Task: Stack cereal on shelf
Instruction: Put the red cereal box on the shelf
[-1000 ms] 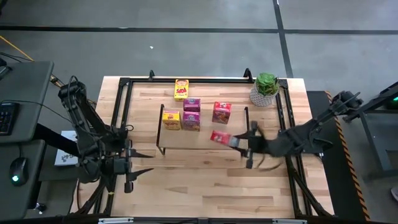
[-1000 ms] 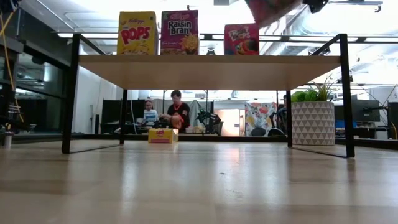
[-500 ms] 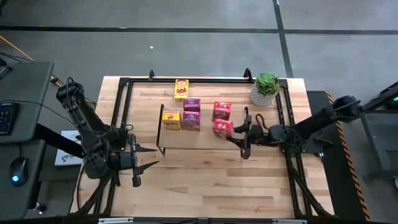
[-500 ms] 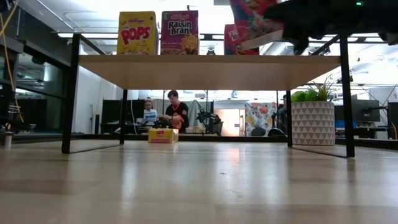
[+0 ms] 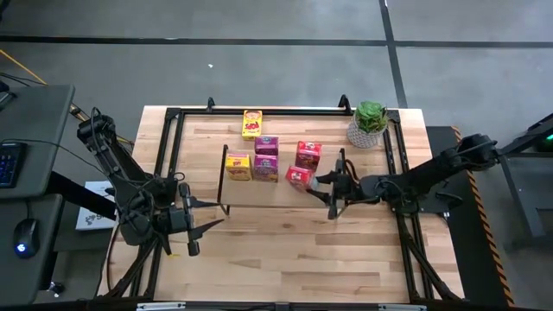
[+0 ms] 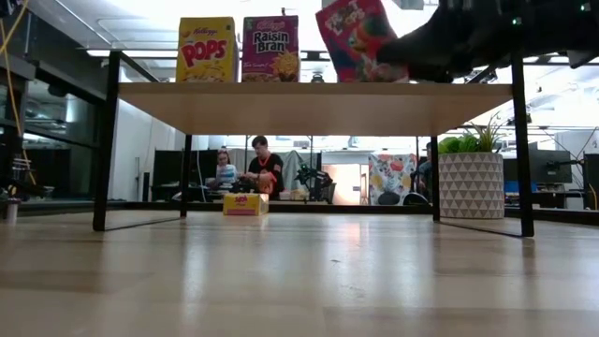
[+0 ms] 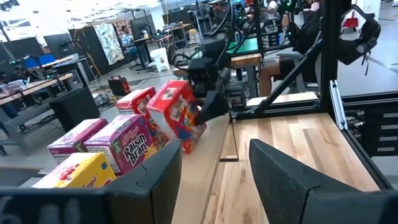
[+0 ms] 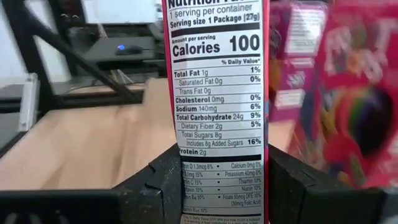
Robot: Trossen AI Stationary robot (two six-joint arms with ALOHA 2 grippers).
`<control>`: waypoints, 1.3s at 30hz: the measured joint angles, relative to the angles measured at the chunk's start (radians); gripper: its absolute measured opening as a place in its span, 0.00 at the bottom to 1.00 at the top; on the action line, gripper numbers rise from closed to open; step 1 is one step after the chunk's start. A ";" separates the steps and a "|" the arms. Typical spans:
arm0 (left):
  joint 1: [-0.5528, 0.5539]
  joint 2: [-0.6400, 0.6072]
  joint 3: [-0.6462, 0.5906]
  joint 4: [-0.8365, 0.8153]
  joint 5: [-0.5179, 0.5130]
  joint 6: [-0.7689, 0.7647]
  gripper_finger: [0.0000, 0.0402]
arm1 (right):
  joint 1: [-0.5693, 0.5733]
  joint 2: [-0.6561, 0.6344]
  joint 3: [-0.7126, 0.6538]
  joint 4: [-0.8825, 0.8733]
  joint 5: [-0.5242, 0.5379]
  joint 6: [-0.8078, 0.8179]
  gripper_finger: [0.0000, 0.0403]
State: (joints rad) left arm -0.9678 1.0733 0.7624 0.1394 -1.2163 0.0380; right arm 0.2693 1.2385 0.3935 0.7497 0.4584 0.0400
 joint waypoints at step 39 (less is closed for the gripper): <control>0.000 0.000 0.000 -0.003 0.001 -0.011 0.44 | -0.066 -0.001 0.002 -0.045 -0.050 0.091 0.39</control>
State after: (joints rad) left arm -0.9680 1.0733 0.7628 0.1360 -1.2152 0.0274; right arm 0.2031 1.2378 0.3950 0.7048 0.4080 0.1310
